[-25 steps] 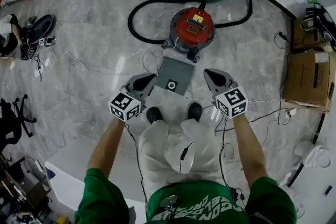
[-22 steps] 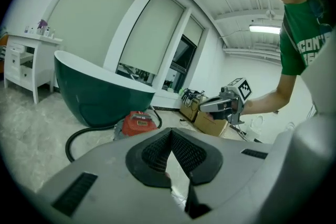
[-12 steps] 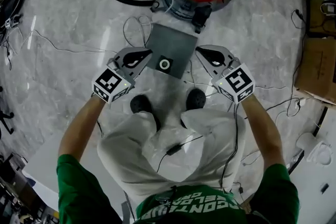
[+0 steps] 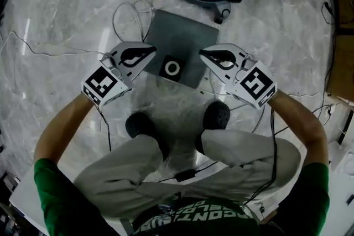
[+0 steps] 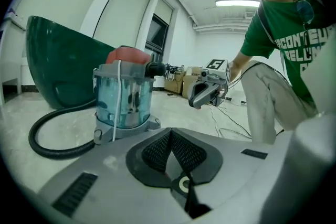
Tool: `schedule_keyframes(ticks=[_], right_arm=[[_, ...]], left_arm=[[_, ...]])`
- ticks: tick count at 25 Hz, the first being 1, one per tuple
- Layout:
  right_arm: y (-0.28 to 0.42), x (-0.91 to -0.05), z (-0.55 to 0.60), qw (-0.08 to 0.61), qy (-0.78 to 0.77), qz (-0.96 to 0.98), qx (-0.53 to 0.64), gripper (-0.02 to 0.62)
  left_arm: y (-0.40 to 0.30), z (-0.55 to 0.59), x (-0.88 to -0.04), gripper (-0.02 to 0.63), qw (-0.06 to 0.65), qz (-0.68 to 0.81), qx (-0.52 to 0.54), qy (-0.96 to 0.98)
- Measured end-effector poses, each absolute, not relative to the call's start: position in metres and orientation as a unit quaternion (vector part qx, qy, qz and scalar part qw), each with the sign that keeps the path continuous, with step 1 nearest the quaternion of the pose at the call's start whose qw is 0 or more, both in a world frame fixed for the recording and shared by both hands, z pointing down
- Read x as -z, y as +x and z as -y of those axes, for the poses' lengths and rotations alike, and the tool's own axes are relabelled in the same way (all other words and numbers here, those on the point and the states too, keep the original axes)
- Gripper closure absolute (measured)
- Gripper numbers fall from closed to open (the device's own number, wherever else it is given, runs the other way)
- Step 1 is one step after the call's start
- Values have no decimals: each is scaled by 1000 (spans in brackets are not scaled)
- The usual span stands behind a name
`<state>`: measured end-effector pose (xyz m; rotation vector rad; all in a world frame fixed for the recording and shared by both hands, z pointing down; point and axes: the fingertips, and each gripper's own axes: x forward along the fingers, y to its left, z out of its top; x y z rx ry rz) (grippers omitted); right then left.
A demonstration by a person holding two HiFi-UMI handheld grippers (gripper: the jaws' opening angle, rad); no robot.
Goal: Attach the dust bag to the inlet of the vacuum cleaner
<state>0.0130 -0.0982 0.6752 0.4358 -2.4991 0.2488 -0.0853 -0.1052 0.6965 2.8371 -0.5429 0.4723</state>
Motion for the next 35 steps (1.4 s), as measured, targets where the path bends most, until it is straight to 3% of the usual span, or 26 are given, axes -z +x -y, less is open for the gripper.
schedule_keyframes(ticks=[14, 28, 35], right_arm=[[0, -822, 21, 361, 134, 919, -83, 588], [-28, -883, -2, 388, 114, 909, -102, 586], [-17, -890, 1, 406, 108, 902, -102, 586]], left_arm=[[-72, 40, -825, 603, 130, 130, -233, 955], [-60, 4, -908, 601, 170, 106, -285, 937], [-73, -5, -929, 600, 148, 101, -329, 927]])
